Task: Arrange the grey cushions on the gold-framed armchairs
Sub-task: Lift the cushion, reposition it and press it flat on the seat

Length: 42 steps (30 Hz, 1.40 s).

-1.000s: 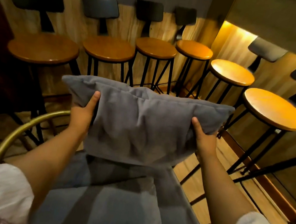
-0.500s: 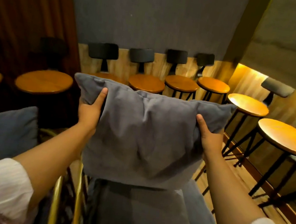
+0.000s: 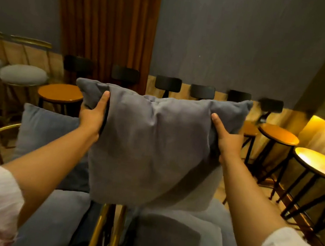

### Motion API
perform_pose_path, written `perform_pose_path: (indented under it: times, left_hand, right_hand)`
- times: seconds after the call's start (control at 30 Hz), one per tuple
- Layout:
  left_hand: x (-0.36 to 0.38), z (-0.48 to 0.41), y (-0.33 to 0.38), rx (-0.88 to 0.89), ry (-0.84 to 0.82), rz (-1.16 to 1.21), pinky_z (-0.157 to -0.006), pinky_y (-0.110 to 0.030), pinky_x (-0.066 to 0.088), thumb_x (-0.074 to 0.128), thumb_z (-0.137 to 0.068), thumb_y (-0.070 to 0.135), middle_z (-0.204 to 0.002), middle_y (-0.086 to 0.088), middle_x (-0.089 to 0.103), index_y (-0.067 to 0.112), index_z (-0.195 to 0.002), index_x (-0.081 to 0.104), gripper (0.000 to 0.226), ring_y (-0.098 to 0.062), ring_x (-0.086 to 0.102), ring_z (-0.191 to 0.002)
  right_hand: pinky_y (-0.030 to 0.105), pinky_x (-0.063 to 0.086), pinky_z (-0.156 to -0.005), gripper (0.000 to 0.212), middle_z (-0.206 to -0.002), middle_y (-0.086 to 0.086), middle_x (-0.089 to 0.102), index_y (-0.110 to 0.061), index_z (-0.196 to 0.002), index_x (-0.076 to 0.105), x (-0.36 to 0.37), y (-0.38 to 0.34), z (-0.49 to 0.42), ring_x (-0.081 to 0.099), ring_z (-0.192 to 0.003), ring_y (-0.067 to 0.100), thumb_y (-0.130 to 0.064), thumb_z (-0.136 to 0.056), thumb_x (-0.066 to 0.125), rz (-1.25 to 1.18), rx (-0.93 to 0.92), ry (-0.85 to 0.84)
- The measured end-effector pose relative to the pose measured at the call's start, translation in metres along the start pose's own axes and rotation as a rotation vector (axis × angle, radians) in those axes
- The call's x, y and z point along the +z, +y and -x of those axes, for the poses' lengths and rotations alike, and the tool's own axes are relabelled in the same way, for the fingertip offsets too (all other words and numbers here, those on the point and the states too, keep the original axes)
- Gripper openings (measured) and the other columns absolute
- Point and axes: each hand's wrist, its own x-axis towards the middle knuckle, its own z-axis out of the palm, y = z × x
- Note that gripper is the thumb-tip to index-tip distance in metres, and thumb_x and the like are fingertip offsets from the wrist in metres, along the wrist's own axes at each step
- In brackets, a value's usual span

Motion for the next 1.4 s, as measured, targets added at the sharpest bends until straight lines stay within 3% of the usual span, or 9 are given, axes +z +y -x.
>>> perform_pose_path:
  times: [0.1,0.2,0.57,0.67,0.83,0.93,1.07,1.2,1.4]
  left_hand:
    - [-0.047,-0.016,0.019,0.018,0.061,-0.037,-0.108,-0.049,0.037,0.058,-0.075,0.065,-0.147,-0.012,0.045,0.021,-0.146,0.030,0.089,-0.037,0.043,-0.132]
    - [-0.096,-0.035,0.038,0.037,0.132,-0.051,-0.105,-0.047,0.038,0.058,-0.079,0.060,-0.145,-0.012,0.046,0.022,-0.145,0.033,0.081,-0.037,0.045,-0.131]
    - [-0.262,-0.161,0.037,0.004,0.319,-0.213,-0.107,-0.047,0.039,0.060,-0.071,0.068,-0.144,-0.013,0.048,0.022,-0.142,0.038,0.088,-0.037,0.046,-0.130]
    - [-0.292,-0.215,0.013,-0.055,0.301,-0.248,-0.106,-0.051,0.041,0.060,-0.065,0.073,-0.143,-0.014,0.048,0.022,-0.143,0.037,0.096,-0.039,0.047,-0.127]
    - [-0.324,-0.290,-0.050,-0.280,0.232,-0.414,-0.109,-0.055,0.036,0.053,-0.070,0.075,-0.155,-0.017,0.030,0.017,-0.150,0.022,0.104,-0.044,0.036,-0.136]
    - [-0.333,-0.302,-0.093,-0.191,0.191,-0.524,-0.113,-0.051,0.029,0.054,-0.077,0.067,-0.156,-0.018,0.026,0.011,-0.151,0.018,0.099,-0.042,0.029,-0.141]
    - [-0.329,-0.287,-0.147,-0.219,0.045,-0.731,-0.120,-0.046,0.008,0.051,-0.083,0.062,-0.162,-0.016,0.001,0.023,-0.152,-0.004,0.097,-0.038,0.006,-0.148]
    - [-0.322,-0.255,-0.198,-0.342,-0.217,-1.102,-0.117,-0.051,-0.006,0.059,-0.075,0.064,-0.156,-0.018,-0.027,0.027,-0.148,-0.022,0.115,-0.046,-0.016,-0.144]
    - [-0.315,-0.244,-0.189,-0.369,-0.217,-1.158,-0.116,-0.055,-0.003,0.059,-0.075,0.064,-0.155,-0.020,-0.029,0.025,-0.148,-0.023,0.117,-0.051,-0.015,-0.142]
  right_hand:
    - [0.038,0.051,-0.095,0.110,-0.126,0.000,0.061,-0.020,-0.135,0.043,0.041,0.001,0.023,0.062,-0.110,0.017,-0.071,-0.044,0.079,-0.025,0.005,-0.119]
    - [0.029,0.047,-0.083,0.093,-0.122,-0.005,0.056,-0.015,-0.137,0.039,0.091,0.006,0.046,0.057,-0.102,0.012,-0.054,-0.062,0.078,-0.049,0.034,-0.205]
    - [0.045,0.047,-0.101,0.114,-0.132,0.002,0.057,-0.021,-0.138,0.039,0.298,0.070,0.110,0.058,-0.118,0.021,-0.074,-0.044,0.075,0.007,0.158,-0.389]
    - [0.046,0.044,-0.104,0.124,-0.136,0.005,0.053,-0.021,-0.139,0.036,0.349,0.106,0.118,0.054,-0.123,0.025,-0.079,-0.037,0.073,0.068,0.241,-0.388]
    - [0.046,0.043,-0.099,0.102,-0.138,0.013,0.051,-0.020,-0.141,0.034,0.401,0.167,0.127,0.049,-0.126,0.037,-0.070,-0.059,0.069,0.193,0.356,-0.303]
    - [0.043,0.040,-0.102,0.089,-0.144,0.012,0.045,-0.017,-0.144,0.028,0.408,0.198,0.140,0.044,-0.131,0.035,-0.054,-0.074,0.069,0.225,0.313,-0.273]
    - [0.048,0.025,-0.116,0.117,-0.159,0.010,0.019,-0.025,-0.151,0.009,0.412,0.236,0.166,0.021,-0.145,0.031,-0.064,-0.061,0.073,0.467,0.278,-0.475]
    - [0.057,0.007,-0.117,0.115,-0.158,0.008,-0.025,-0.036,-0.148,-0.012,0.413,0.275,0.196,-0.017,-0.146,0.037,-0.049,-0.072,0.074,0.815,0.323,-0.851]
    - [0.052,0.012,-0.119,0.106,-0.159,0.010,-0.021,-0.036,-0.149,-0.007,0.401,0.277,0.195,-0.011,-0.147,0.036,-0.042,-0.078,0.071,0.877,0.258,-0.897]
